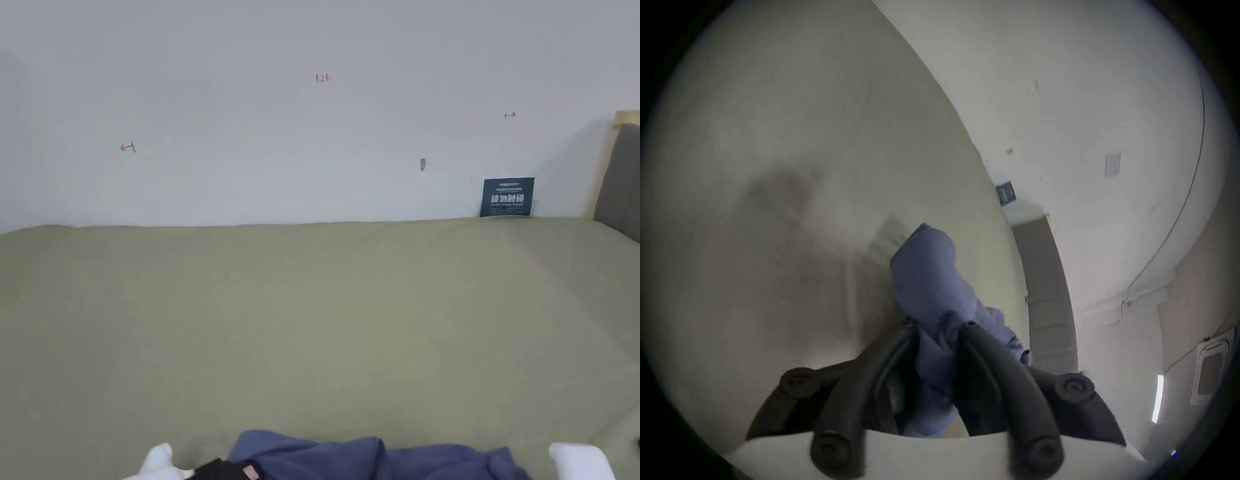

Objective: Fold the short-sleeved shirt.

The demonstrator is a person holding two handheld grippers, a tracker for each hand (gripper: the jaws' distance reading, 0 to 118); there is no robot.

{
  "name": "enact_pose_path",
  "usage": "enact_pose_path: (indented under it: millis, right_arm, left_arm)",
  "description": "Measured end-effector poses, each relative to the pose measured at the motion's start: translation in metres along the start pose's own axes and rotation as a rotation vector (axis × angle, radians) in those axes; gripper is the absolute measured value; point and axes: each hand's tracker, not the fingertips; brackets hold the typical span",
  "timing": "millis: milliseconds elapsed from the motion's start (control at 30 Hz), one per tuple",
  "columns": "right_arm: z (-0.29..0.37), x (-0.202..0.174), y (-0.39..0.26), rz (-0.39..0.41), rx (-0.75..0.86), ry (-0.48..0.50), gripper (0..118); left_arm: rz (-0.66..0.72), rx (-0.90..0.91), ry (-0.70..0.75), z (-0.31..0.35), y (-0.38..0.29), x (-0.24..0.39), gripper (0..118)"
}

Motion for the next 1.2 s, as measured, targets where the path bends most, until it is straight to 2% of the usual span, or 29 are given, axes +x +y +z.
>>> enact_pose_path:
  millis: [67, 200, 333, 400, 600, 800, 833, 867, 933, 967, 1033, 1100, 1133, 1200]
  right_arm:
    - [0.000, -0.001, 0.000, 0.002, 0.000, 0.000, 0]
    - [-0.001, -0.005, -0.001, 0.008, -0.004, 0.008, 0]
    - [0.000, -0.010, -0.002, 0.015, -0.006, 0.016, 0]
    - [-0.001, -0.012, -0.003, 0.024, -0.013, 0.022, 0]
    - [-0.003, -0.017, -0.005, 0.045, -0.031, 0.025, 0]
    - [-0.002, -0.011, -0.003, 0.028, -0.029, 0.025, 0]
    - [-0.002, -0.010, -0.003, 0.025, -0.030, 0.023, 0]
    - [-0.003, -0.009, -0.003, 0.023, -0.030, 0.022, 0]
    - [-0.003, -0.009, -0.003, 0.017, -0.028, 0.019, 0]
    - [-0.003, -0.009, -0.003, 0.016, -0.028, 0.021, 0]
    - [-0.003, -0.008, -0.003, 0.015, -0.029, 0.023, 0]
    - [-0.003, -0.008, -0.004, 0.015, -0.031, 0.020, 0]
    - [-0.003, -0.008, -0.004, 0.015, -0.032, 0.019, 0]
    - [-0.004, -0.009, -0.003, 0.014, -0.035, 0.017, 0]
  left_arm:
    - [-0.015, 0.027, 0.025, 0.032, 0.018, -0.005, 18]
    - [-0.126, 0.116, 0.203, 0.102, 0.041, 0.006, 18]
    - [-0.257, 0.178, 0.320, 0.132, 0.046, 0.033, 17]
    - [-0.308, 0.173, 0.349, 0.124, 0.042, 0.051, 17]
    - [-0.470, 0.042, 0.258, 0.043, 0.006, 0.108, 17]
    - [-0.563, -0.127, 0.170, -0.043, -0.040, 0.138, 18]
    - [-0.566, -0.152, 0.161, -0.055, -0.046, 0.139, 20]
    - [-0.576, -0.174, 0.157, -0.065, -0.051, 0.138, 36]
    - [-0.590, -0.182, 0.176, -0.085, -0.058, 0.132, 79]
    - [-0.585, -0.200, 0.162, -0.094, -0.060, 0.126, 85]
    - [-0.475, -0.284, 0.062, -0.099, -0.058, 0.112, 84]
    - [-0.342, -0.249, -0.008, -0.081, -0.053, 0.108, 80]
    - [-0.312, -0.224, -0.045, -0.073, -0.050, 0.105, 74]
    - [-0.333, -0.191, -0.120, -0.056, -0.040, 0.101, 72]
